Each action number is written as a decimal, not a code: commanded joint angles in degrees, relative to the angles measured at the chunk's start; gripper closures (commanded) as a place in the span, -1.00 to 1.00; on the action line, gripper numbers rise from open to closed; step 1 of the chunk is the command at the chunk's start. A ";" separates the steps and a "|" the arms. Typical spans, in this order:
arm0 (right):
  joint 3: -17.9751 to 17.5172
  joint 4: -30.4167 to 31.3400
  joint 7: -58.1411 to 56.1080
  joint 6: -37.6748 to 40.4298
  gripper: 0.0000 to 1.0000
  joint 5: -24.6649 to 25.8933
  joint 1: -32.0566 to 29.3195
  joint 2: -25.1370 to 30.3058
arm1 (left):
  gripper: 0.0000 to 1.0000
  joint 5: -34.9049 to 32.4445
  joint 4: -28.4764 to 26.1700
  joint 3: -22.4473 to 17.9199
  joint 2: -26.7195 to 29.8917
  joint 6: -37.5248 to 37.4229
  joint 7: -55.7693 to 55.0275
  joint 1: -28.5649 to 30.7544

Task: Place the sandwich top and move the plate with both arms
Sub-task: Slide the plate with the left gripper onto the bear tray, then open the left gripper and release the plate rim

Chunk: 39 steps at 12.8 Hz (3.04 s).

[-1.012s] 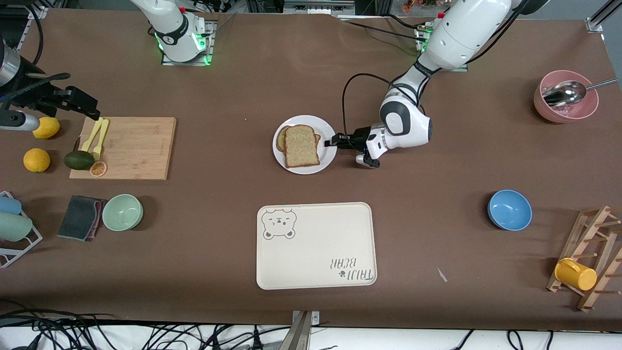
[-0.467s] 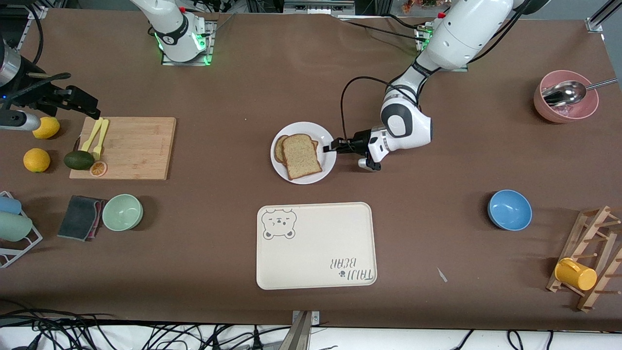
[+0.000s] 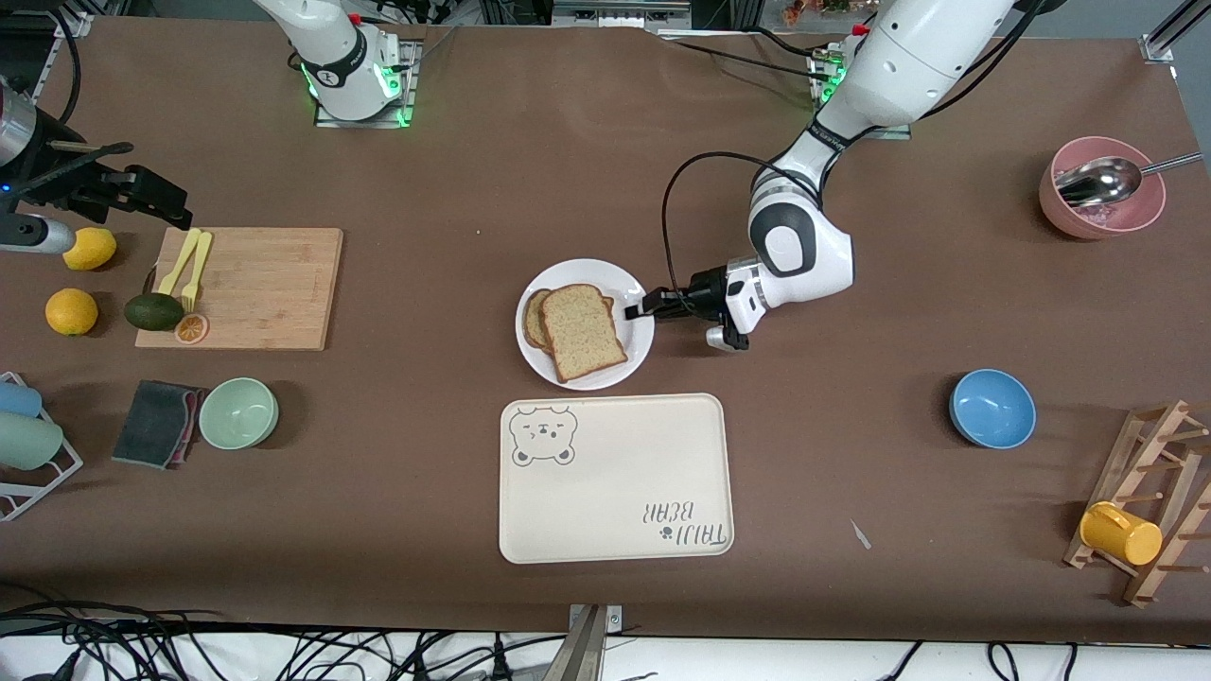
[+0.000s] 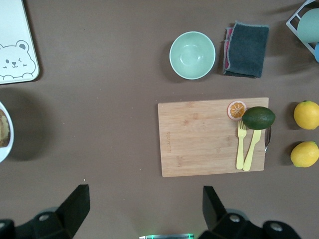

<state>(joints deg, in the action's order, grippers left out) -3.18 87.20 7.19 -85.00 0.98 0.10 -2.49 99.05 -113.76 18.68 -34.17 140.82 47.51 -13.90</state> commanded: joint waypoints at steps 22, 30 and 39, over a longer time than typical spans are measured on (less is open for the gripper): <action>-0.08 0.78 -0.95 0.01 -1.00 -0.37 -0.19 0.64 | 0.60 -6.41 36.33 -14.99 -22.35 7.90 -14.29 -9.04; -0.16 0.69 -0.95 -0.26 -1.00 -0.37 -0.19 0.56 | -0.98 -8.69 29.85 -12.97 -15.51 7.11 -14.11 -4.74; 0.01 0.69 0.19 -1.14 -1.00 -0.89 -0.19 0.12 | -0.99 -19.39 5.08 -12.09 7.68 4.38 -14.11 0.89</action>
<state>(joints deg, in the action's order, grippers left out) -3.15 87.36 7.00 -85.57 0.90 0.12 -2.80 83.75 -99.78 5.96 -34.44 146.17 34.02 -15.28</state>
